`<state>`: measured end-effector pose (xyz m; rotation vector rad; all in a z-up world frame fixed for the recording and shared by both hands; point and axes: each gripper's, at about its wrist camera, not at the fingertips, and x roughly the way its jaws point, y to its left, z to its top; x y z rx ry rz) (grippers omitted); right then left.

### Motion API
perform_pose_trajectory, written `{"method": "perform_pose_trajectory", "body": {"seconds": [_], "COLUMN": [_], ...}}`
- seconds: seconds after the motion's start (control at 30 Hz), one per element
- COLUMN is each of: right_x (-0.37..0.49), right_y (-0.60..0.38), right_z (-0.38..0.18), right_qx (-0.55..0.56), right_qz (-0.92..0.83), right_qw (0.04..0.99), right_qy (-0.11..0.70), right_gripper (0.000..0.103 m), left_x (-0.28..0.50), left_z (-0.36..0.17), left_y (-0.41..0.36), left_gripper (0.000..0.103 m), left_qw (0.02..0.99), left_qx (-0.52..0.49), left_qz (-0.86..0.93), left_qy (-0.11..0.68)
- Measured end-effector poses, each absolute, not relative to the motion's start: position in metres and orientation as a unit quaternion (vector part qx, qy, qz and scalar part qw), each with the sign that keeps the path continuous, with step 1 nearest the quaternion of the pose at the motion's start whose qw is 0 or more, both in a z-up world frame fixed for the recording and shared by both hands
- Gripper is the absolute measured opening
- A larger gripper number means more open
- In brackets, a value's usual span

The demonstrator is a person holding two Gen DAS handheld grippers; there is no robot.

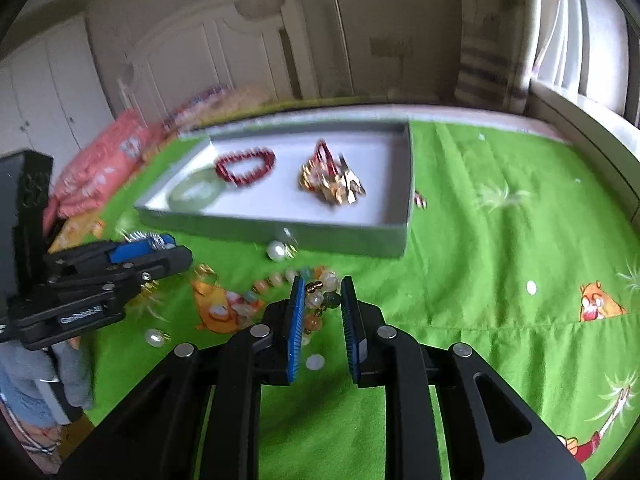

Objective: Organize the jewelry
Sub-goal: 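Grasp the silver pendant with the left gripper while the right gripper lifts the bead bracelet, then lower the silver pendant and bead bracelet into the tray while both grippers open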

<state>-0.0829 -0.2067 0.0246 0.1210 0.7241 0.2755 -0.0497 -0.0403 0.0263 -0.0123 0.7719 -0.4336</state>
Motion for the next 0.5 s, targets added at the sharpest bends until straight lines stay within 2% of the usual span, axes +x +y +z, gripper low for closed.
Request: {"method": "perform_pose_trajectory", "body": {"seconds": [0.2,0.5], "right_x": [-0.091,-0.092], "right_y": [-0.22,-0.229], "right_z": [0.035,0.048], "right_qx": [0.099,0.126], "right_qz": [0.151,0.16], "right_qw": [0.931,0.93], "right_qy": [0.316,0.307], "right_gripper": [0.019,0.019], "left_x": [-0.057,-0.062], "left_z": [0.037,0.055], "left_y": [-0.039,-0.046], "left_gripper": [0.039,0.039], "left_qw": [0.913,0.92], "left_qx": [-0.01,0.005], "left_qz": [-0.208,-0.209], "left_qy": [0.351,0.331]}}
